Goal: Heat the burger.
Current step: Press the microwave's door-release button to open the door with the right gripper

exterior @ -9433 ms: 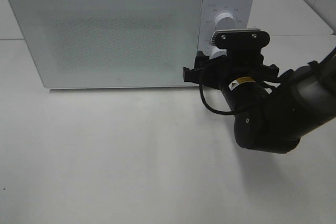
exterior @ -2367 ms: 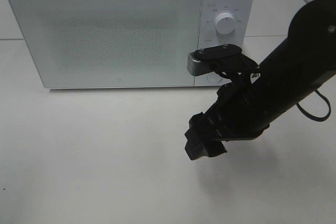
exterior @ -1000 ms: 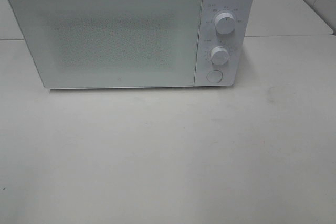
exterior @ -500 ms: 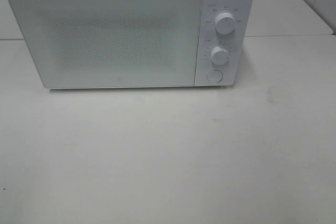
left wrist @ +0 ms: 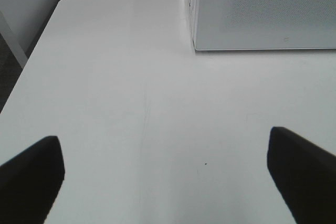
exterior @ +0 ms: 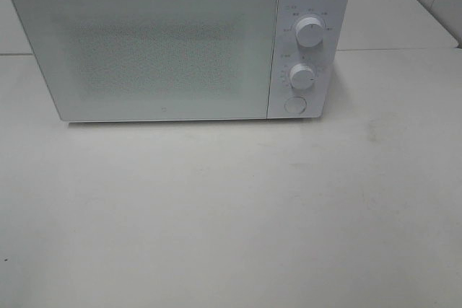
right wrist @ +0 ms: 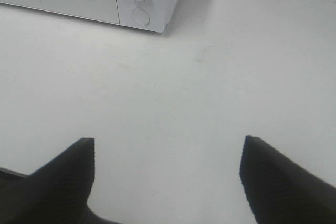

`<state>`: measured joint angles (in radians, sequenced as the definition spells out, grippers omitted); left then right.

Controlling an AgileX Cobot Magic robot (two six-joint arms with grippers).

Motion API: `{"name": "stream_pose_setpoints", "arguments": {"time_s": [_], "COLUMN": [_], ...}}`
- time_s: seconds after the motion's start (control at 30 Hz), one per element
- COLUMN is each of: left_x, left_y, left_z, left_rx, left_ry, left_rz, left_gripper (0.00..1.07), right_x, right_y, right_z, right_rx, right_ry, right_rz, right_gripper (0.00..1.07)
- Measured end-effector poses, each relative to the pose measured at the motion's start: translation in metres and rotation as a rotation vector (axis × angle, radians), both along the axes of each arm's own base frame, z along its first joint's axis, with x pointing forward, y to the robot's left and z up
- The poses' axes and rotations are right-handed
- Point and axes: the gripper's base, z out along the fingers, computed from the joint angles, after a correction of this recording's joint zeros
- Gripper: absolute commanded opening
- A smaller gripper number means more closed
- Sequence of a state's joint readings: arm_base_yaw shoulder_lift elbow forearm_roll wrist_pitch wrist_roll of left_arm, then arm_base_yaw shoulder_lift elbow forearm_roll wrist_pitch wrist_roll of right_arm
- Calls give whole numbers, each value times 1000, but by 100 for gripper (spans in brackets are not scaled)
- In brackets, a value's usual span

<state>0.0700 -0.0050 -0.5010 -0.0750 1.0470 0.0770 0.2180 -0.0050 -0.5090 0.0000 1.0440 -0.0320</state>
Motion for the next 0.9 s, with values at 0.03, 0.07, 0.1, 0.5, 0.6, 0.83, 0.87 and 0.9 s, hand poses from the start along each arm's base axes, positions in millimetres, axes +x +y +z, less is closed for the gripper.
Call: {"name": "stream_pose_setpoints", "arguments": {"time_s": [0.03,0.07,0.1,0.5,0.6,0.83,0.87,0.9], "left_x": [0,0,0,0,0,0,0,0], "left_y": [0,0,0,0,0,0,0,0], "left_z": [0,0,0,0,0,0,0,0], "left_rx": [0,0,0,0,0,0,0,0], "left_ry": [0,0,0,0,0,1,1,1], "left_rz": [0,0,0,0,0,0,0,0], "left_gripper": [100,100,100,100,100,100,100,100], "right_x": [0,0,0,0,2,30,35,35], "right_y": [0,0,0,0,1,7,8,8], "right_z": [0,0,0,1,7,23,24,24], "right_rx": [0,0,0,3,13,37,40,40], "right_ry": [0,0,0,-8,-48,-122,-128,-128], "right_rz": [0,0,0,-1,-1,2,2,2], "right_gripper": [74,74,74,74,74,74,74,74]}}
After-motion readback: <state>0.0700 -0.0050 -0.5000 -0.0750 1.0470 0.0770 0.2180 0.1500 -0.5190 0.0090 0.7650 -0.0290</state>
